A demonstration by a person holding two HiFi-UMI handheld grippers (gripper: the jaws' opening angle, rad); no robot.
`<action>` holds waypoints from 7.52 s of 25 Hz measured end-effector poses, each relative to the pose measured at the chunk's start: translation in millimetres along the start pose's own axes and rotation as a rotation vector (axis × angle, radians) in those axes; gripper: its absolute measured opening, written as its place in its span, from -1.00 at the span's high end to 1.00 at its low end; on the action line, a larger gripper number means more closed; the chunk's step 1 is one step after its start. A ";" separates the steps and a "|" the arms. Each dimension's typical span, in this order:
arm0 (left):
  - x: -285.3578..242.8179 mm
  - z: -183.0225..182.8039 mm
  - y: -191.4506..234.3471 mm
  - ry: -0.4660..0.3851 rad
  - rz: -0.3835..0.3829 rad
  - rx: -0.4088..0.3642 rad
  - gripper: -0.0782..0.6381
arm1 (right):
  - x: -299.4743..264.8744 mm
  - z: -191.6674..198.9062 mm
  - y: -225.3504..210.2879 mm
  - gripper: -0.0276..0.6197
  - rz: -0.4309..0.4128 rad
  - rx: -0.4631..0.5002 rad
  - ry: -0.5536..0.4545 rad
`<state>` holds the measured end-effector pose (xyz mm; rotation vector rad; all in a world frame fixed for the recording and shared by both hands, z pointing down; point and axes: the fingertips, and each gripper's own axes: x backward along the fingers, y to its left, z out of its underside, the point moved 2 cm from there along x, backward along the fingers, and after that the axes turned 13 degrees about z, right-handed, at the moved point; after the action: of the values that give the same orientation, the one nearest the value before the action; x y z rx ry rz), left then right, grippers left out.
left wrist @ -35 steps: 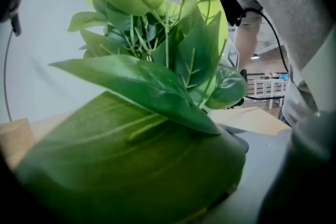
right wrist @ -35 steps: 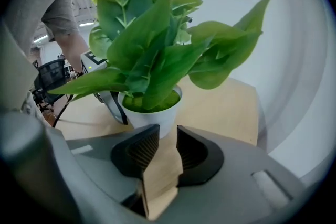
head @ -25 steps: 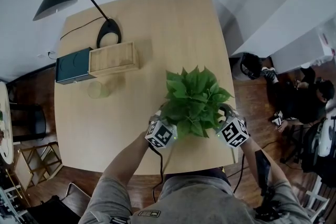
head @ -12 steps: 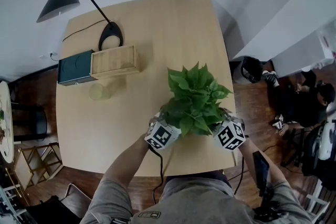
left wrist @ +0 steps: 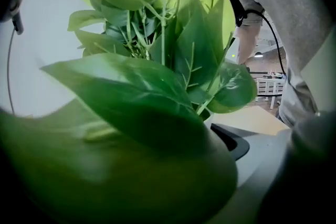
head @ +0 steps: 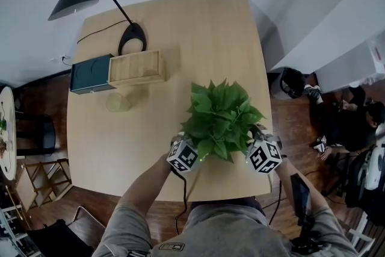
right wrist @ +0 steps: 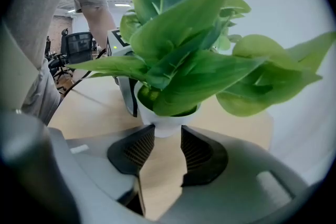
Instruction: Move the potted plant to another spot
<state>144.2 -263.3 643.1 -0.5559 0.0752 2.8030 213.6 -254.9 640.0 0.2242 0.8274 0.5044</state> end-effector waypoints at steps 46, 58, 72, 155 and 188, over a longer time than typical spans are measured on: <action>84.5 -124.5 -55.4 -0.026 -0.243 -0.028 -0.55 | 105.9 -107.4 -1.3 0.37 -0.030 0.165 -0.280; 116.6 -122.2 -105.4 -0.001 -0.377 0.019 -0.55 | 126.6 -124.1 42.1 0.38 -0.138 0.223 -0.350; 224.3 -98.8 -106.3 -0.016 -0.471 0.005 -0.55 | 90.2 -214.3 94.4 0.38 -0.173 0.269 -0.398; 560.8 209.5 43.1 0.004 -0.233 0.168 -0.55 | -267.6 -456.8 298.2 0.38 -0.140 0.167 -0.030; 567.5 254.9 44.4 0.079 -0.319 0.185 -0.56 | -283.3 -445.3 293.4 0.33 -0.066 0.113 -0.048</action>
<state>-464.7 -129.4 662.3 -0.5768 0.2370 2.4345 -380.8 -148.6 640.0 0.3108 0.8151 0.3895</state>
